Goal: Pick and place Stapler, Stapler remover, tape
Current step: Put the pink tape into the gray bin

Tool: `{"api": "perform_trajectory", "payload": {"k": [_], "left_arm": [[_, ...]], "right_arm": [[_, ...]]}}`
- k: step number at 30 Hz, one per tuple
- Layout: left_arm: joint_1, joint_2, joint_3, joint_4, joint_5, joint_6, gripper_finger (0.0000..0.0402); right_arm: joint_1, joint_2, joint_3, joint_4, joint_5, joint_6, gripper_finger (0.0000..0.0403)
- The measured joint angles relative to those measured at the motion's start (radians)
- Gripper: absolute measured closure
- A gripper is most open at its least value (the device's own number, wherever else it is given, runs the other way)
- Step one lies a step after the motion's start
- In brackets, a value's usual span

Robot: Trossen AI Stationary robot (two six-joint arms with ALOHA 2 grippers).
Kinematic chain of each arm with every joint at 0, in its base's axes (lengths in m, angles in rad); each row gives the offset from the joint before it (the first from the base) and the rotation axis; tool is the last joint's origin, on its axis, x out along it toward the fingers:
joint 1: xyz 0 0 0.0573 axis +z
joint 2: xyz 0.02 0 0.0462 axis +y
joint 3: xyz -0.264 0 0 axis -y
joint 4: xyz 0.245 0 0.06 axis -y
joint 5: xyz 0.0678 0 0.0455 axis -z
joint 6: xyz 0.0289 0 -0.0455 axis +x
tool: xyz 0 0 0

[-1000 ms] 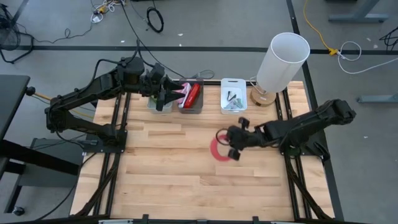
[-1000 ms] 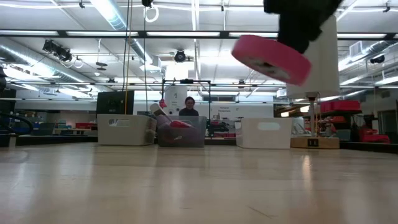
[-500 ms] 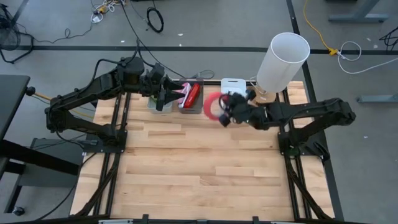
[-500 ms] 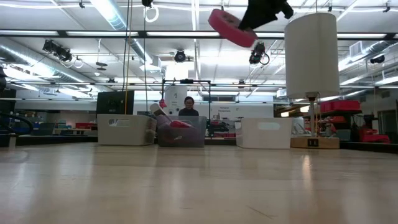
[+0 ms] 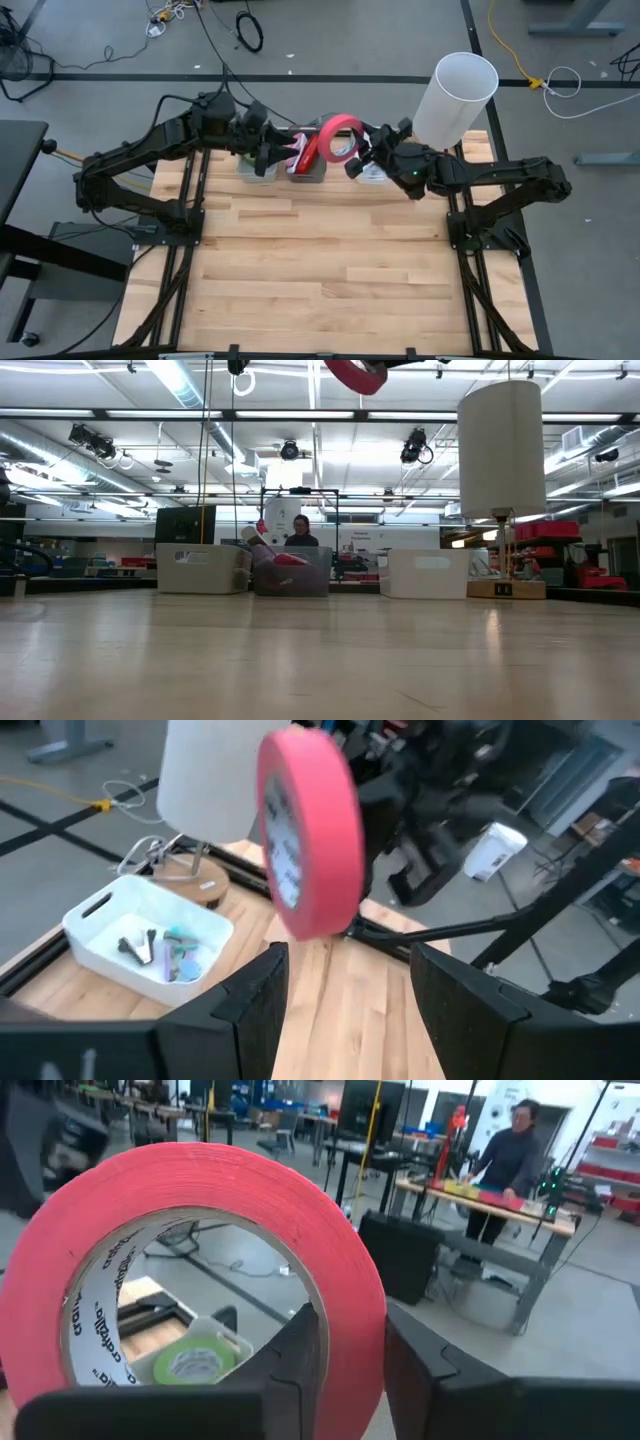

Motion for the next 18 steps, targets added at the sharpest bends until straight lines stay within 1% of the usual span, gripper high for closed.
{"api": "perform_trajectory", "payload": {"k": [4,13,18], "left_arm": [[-0.001,0.017,0.000,0.000,-0.021,0.000,0.0177],[-0.008,0.069,0.000,0.019,-0.017,0.001,0.0094],[-0.022,0.102,0.000,0.079,-0.015,0.001,0.0082]], "right_arm": [[-0.004,0.000,0.000,0.017,0.000,-0.026,0.0319],[-0.005,0.000,0.000,0.014,-0.001,-0.033,0.0319],[-0.006,0.000,0.000,-0.010,-0.001,-0.034,0.0319]]}}
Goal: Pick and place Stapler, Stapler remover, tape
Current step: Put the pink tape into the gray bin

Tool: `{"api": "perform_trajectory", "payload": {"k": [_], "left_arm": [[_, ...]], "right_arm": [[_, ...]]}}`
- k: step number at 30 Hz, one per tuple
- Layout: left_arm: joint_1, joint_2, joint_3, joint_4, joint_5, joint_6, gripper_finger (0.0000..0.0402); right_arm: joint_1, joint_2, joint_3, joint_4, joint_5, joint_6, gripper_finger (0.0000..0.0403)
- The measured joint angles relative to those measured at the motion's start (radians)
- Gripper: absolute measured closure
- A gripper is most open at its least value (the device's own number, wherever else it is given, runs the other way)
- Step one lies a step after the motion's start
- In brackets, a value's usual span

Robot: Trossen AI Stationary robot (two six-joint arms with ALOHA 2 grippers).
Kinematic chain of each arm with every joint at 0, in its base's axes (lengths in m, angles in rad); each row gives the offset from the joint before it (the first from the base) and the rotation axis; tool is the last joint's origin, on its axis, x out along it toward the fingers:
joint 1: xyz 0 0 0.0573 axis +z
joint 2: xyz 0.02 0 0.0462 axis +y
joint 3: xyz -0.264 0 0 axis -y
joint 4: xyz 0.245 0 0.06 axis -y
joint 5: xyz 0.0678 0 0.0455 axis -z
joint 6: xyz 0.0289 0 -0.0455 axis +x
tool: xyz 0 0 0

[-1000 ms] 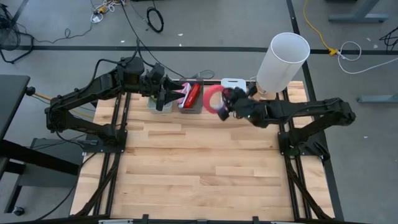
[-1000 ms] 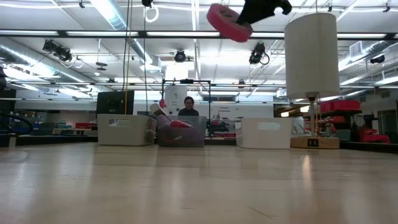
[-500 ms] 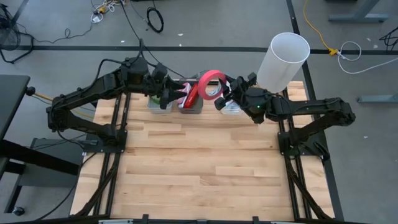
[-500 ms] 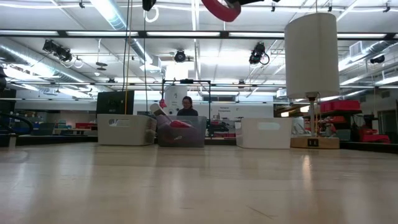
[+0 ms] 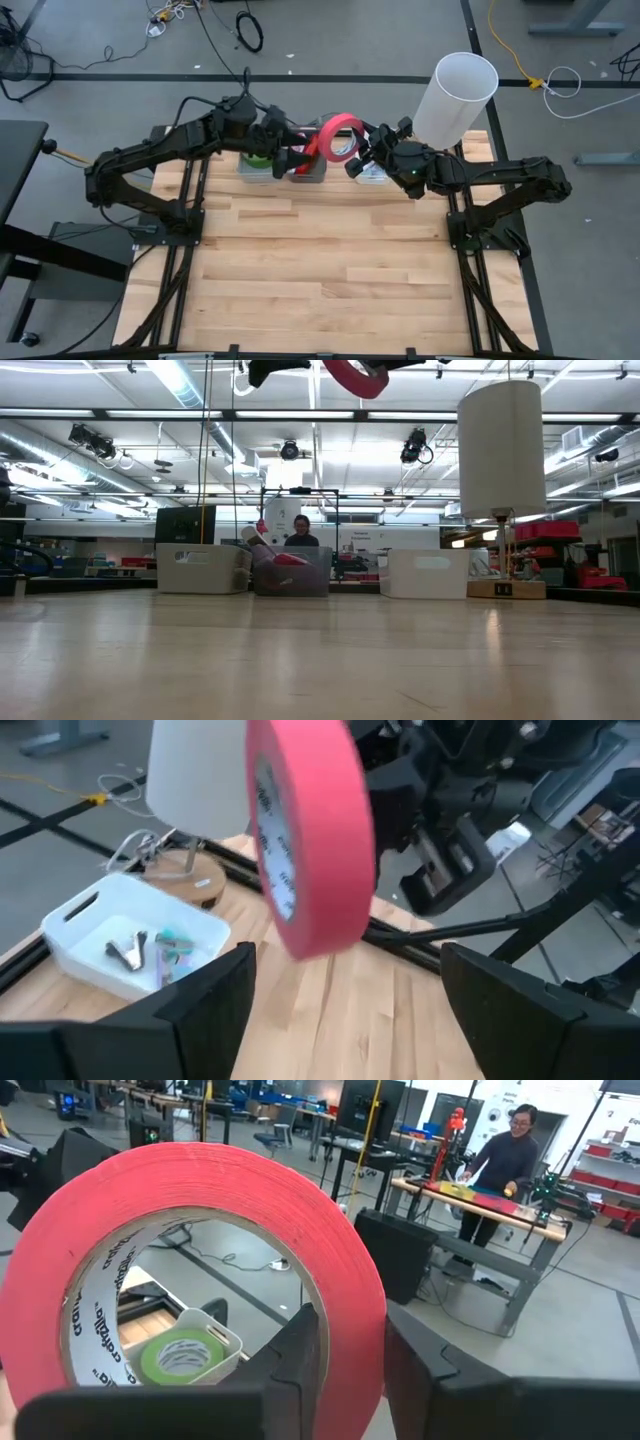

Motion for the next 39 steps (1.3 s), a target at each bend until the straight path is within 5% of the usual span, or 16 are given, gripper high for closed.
{"api": "perform_trajectory", "payload": {"k": [9,22,39], "left_arm": [[-0.050,0.043,0.000,0.070,-0.082,0.045,0.0082],[-0.126,0.060,0.001,0.082,-0.362,0.114,0.0083],[-0.157,0.108,0.002,0.156,-0.396,0.056,0.0083]], "right_arm": [[0.000,0.000,0.000,-0.013,0.006,0.000,0.0319],[0.000,0.000,0.000,-0.049,0.034,-0.003,0.0319],[0.000,0.000,0.000,-0.046,0.031,-0.003,0.0319]]}}
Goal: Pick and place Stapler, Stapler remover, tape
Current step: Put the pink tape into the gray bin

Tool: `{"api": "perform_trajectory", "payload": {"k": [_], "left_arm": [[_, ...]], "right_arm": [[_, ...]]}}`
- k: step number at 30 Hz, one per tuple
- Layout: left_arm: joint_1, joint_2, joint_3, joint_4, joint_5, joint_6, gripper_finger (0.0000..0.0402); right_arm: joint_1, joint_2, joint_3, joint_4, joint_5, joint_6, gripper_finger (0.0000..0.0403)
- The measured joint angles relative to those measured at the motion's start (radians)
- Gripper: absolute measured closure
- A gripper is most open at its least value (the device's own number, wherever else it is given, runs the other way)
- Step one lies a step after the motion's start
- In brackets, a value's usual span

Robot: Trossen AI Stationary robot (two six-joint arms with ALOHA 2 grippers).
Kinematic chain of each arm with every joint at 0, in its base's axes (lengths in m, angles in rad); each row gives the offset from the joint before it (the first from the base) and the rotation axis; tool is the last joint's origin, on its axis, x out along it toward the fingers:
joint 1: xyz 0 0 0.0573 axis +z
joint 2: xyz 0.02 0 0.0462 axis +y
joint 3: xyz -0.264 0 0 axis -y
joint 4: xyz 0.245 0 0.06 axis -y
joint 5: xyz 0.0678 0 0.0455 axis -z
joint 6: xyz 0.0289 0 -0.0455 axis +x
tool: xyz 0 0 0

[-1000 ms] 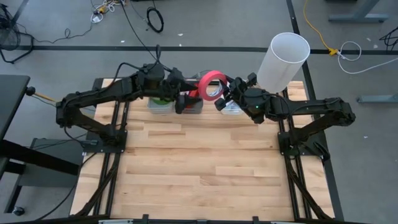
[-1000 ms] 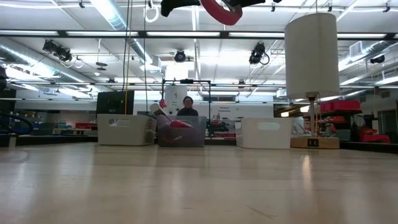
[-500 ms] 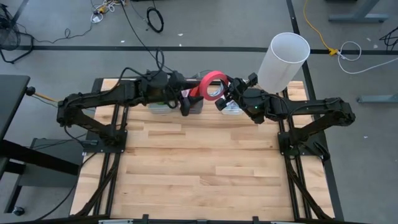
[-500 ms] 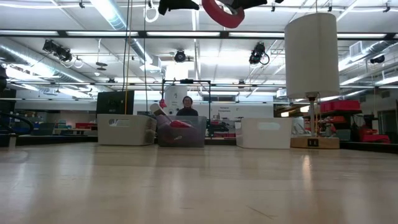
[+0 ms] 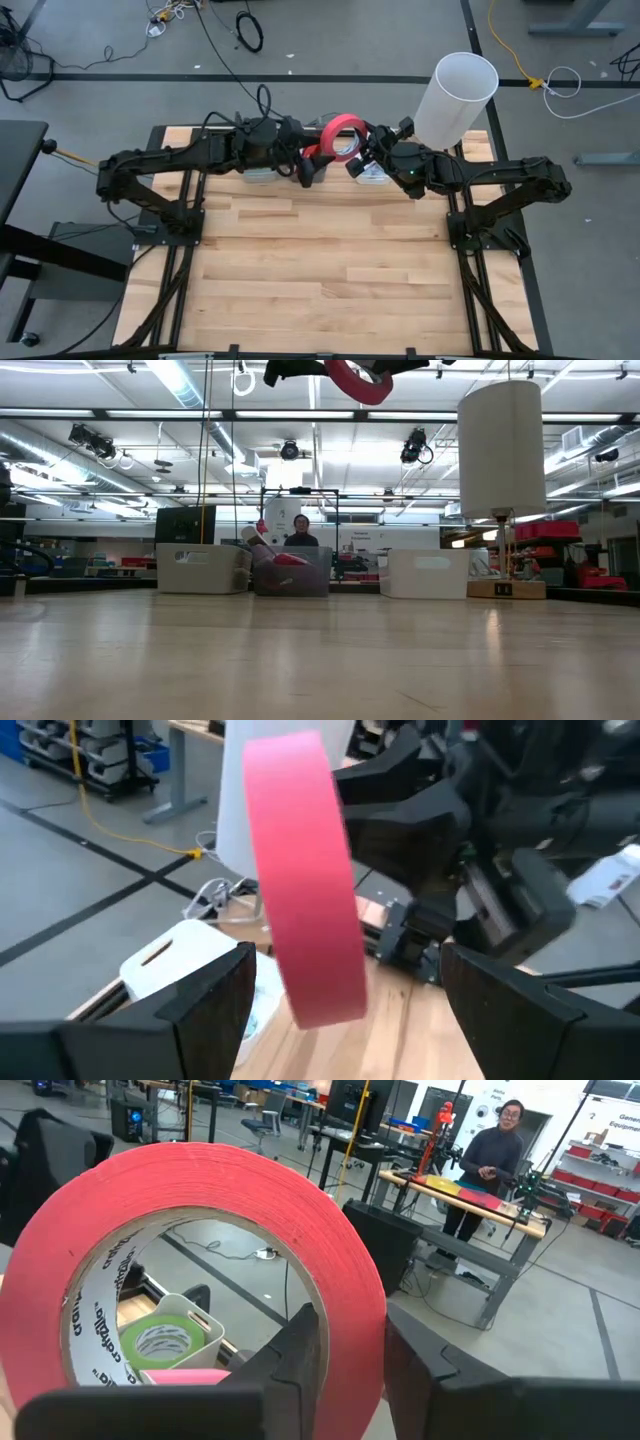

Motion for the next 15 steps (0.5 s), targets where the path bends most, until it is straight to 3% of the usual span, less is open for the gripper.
{"api": "perform_trajectory", "payload": {"k": [6,15], "left_arm": [[-0.004,0.004,-0.001,-0.005,-0.037,-0.004,0.0095],[-0.004,0.006,0.000,-0.007,-0.037,-0.004,0.0183]], "right_arm": [[0.000,0.000,0.000,-0.002,-0.008,0.000,0.0319],[0.000,0.000,0.000,-0.002,-0.009,-0.001,0.0319]]}}
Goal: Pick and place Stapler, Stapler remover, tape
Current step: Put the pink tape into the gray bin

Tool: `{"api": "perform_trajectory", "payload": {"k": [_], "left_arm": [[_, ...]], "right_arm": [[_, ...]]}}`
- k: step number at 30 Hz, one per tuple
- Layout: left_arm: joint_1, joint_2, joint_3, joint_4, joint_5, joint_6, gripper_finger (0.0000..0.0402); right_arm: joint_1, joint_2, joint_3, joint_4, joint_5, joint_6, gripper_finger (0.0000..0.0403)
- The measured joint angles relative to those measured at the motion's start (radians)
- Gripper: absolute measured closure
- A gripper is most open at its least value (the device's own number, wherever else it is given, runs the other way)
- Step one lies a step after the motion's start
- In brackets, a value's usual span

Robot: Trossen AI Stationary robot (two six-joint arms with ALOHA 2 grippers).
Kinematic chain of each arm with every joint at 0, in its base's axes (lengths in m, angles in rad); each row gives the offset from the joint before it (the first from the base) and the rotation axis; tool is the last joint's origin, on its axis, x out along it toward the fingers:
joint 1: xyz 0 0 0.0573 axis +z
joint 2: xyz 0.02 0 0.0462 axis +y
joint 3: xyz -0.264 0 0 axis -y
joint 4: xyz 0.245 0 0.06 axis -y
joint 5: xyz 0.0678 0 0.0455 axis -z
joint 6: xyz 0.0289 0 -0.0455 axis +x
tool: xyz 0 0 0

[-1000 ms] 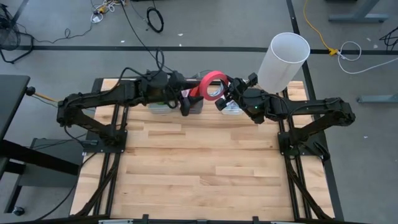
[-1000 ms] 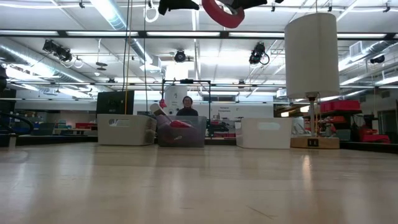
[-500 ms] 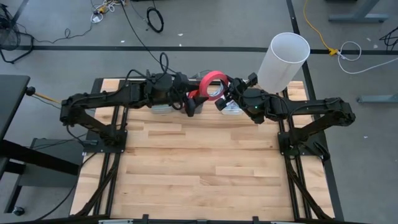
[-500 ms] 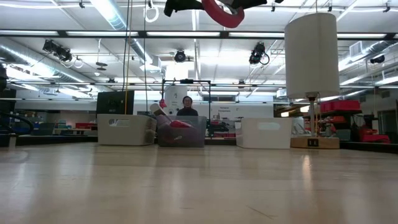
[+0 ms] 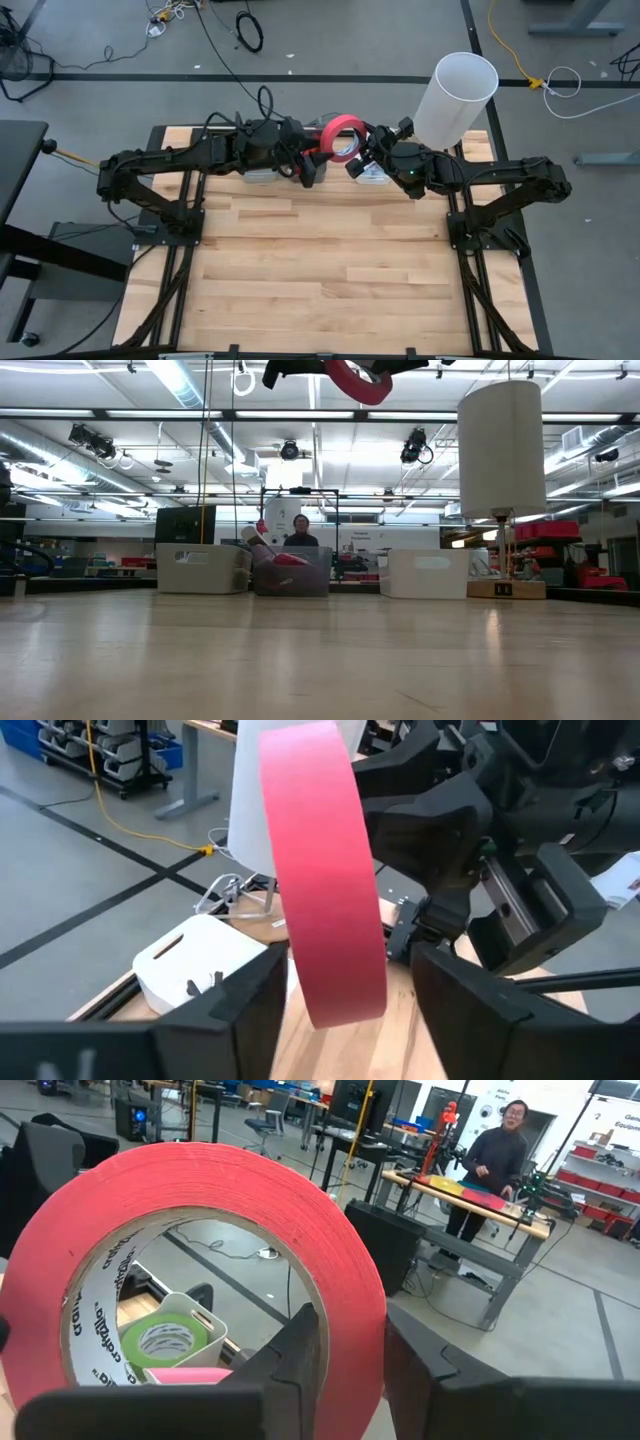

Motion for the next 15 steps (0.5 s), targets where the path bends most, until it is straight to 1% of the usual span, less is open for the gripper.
{"api": "perform_trajectory", "payload": {"k": [3,6,10,15], "left_arm": [[0.000,0.000,0.000,0.000,0.000,0.000,0.0209],[0.000,0.000,0.000,0.000,0.000,0.000,0.0232],[0.000,0.000,0.000,0.000,0.000,-0.001,0.0261],[0.001,0.000,0.000,0.000,-0.001,-0.004,0.0283]], "right_arm": [[0.000,0.000,0.000,0.000,-0.002,0.000,0.0319],[0.000,0.000,0.000,0.001,-0.032,0.000,0.0319],[0.000,0.000,0.000,0.000,-0.034,-0.001,0.0319],[0.000,0.000,0.000,0.002,-0.032,-0.011,0.0319]]}}
